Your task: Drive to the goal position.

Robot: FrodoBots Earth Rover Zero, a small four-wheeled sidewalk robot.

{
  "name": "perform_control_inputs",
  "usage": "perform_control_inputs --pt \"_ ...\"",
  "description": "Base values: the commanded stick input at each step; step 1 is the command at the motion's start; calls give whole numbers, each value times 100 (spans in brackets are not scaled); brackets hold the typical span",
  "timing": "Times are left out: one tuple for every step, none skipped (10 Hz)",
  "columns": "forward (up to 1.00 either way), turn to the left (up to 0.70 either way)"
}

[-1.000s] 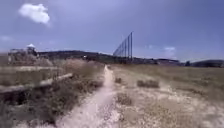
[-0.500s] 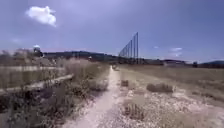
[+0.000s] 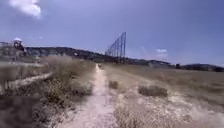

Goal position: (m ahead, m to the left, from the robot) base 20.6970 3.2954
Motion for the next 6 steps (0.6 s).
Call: perform_control_inputs --pt "70 -4" --pt "70 0" --pt "70 0" --pt "70 -2" --pt "70 -10" --pt "70 -18"
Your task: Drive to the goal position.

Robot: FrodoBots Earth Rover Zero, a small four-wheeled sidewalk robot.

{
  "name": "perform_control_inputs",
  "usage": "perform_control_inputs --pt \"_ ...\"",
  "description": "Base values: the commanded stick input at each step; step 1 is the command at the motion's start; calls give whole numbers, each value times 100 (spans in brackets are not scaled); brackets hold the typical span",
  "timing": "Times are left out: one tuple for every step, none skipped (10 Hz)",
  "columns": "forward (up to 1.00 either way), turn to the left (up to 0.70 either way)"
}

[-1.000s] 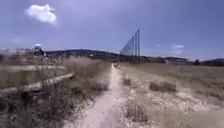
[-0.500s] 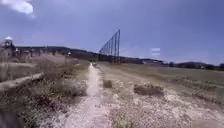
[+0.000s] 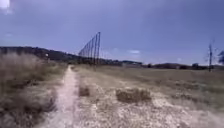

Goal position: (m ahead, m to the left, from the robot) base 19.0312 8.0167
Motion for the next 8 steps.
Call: perform_control_inputs --pt "70 -26" --pt "70 0" --pt "70 4" --pt "70 27" --pt "70 27" --pt "70 22" --pt "70 5" --pt "70 0"
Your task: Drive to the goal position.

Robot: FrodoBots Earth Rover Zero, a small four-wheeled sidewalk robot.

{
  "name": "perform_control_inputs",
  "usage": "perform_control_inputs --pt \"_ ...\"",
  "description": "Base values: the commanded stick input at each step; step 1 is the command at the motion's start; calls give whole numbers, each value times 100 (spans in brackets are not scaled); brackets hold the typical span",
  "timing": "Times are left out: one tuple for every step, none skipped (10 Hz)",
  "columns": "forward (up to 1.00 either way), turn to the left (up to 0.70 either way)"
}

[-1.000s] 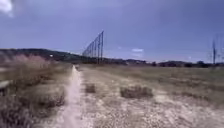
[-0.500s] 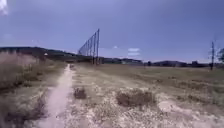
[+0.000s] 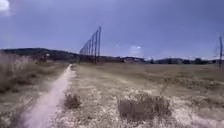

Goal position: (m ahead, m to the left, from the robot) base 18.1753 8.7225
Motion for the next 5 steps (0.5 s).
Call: perform_control_inputs --pt "70 0" --pt "70 0" --pt "70 0" --pt "70 0" --pt "70 0"
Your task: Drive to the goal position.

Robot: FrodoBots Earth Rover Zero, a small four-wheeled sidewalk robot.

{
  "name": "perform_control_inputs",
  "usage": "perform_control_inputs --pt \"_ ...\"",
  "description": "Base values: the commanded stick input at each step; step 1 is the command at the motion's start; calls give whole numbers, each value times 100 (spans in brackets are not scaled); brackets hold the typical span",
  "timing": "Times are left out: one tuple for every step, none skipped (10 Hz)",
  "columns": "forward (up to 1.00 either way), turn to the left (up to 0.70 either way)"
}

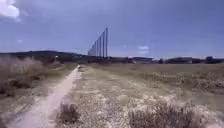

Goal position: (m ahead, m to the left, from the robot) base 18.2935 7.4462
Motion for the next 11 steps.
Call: perform_control_inputs --pt "70 0" --pt "70 0" --pt "70 0" --pt "70 0" --pt "70 -12" --pt "70 -13" --pt "70 0" --pt "70 0" --pt "70 0" --pt "70 0" --pt "70 0"
